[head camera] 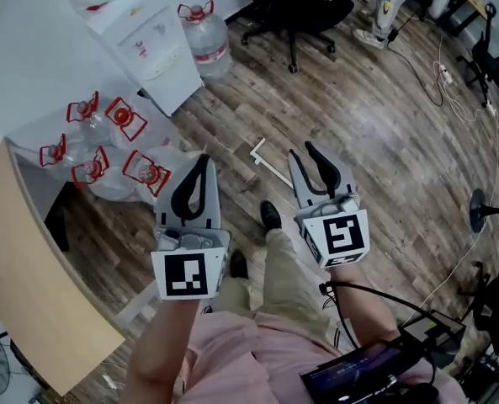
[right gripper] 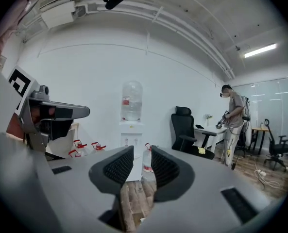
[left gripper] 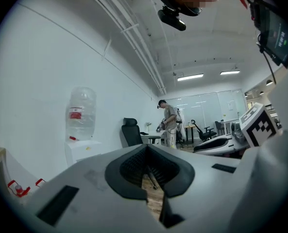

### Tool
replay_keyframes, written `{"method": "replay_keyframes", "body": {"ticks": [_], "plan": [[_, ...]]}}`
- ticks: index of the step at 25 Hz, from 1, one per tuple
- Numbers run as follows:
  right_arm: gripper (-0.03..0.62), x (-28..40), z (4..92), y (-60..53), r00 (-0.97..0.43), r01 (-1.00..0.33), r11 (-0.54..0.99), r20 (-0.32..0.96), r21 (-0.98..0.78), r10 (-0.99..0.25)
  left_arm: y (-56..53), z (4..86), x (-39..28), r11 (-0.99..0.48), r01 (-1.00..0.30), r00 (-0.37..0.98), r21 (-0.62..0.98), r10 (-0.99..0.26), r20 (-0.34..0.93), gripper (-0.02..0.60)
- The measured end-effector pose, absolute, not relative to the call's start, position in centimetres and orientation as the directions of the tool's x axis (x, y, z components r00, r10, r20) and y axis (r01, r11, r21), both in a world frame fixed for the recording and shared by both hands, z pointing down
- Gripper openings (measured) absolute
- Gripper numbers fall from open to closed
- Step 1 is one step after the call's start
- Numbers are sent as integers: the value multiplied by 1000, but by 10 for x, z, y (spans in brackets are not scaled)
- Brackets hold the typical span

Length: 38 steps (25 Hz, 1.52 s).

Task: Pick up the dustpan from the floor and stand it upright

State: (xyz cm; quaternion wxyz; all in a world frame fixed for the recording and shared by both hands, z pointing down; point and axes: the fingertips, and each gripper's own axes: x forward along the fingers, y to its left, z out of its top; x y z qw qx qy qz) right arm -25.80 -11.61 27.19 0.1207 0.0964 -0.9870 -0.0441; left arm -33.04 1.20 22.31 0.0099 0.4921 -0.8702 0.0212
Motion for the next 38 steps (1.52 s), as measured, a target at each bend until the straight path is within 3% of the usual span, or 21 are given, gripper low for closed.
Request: {"method": "replay_keyframes", "body": {"ticks": [12,38], "plan": [[112,-345,417,-182,-920,-16,998,390,66,-41,-69,372,-403,553,-833,-540,7,-817,203,9],[135,-395,783,-219,-726,148,986,669,-74,159,-130,671,-455,575,-817,-514,49,-764,389,9]]}}
